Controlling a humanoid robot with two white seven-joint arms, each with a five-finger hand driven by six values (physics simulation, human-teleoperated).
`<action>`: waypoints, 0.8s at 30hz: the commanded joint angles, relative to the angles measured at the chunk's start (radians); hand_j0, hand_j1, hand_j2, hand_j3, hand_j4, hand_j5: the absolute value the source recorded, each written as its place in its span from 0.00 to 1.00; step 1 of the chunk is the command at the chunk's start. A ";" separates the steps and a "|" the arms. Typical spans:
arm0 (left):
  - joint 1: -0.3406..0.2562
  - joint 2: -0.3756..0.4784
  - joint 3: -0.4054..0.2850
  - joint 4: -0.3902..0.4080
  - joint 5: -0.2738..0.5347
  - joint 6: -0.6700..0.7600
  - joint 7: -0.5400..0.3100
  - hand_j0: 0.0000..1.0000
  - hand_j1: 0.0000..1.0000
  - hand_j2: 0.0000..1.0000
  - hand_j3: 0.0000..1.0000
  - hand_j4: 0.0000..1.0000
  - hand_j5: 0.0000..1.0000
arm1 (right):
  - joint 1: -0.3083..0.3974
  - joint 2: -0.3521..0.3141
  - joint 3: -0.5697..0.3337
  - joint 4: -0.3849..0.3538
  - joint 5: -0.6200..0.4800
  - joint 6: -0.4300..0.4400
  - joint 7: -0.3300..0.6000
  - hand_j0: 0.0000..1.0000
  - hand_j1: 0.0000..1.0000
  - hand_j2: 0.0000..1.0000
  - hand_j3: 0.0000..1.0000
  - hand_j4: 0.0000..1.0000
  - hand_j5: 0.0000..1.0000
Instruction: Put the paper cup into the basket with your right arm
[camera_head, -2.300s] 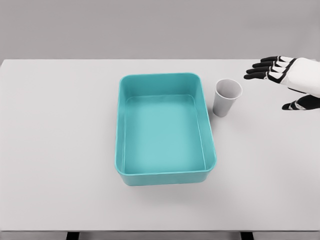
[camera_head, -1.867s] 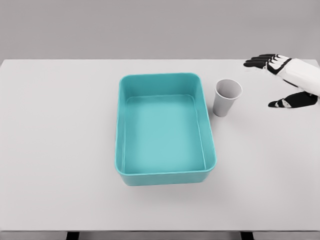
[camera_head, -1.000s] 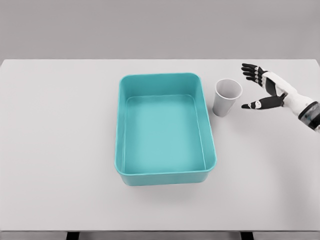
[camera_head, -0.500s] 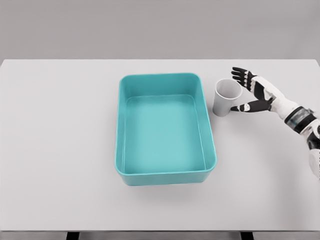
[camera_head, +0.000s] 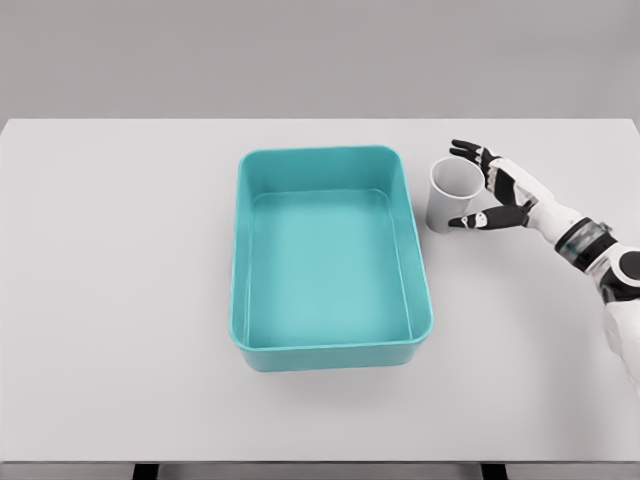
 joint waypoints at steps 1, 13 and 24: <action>0.000 0.000 0.000 0.000 0.000 0.000 0.000 1.00 1.00 1.00 1.00 1.00 1.00 | -0.002 0.006 0.000 0.003 -0.006 0.000 0.000 1.00 1.00 1.00 1.00 1.00 1.00; 0.000 0.000 0.000 0.000 0.000 0.000 0.000 1.00 1.00 1.00 1.00 1.00 1.00 | 0.018 0.020 -0.005 0.032 -0.006 0.000 0.000 1.00 1.00 1.00 1.00 1.00 1.00; 0.000 0.000 0.000 0.000 0.001 0.000 0.000 1.00 1.00 1.00 1.00 1.00 1.00 | 0.014 0.034 -0.003 0.044 -0.005 0.005 0.000 1.00 1.00 1.00 1.00 1.00 1.00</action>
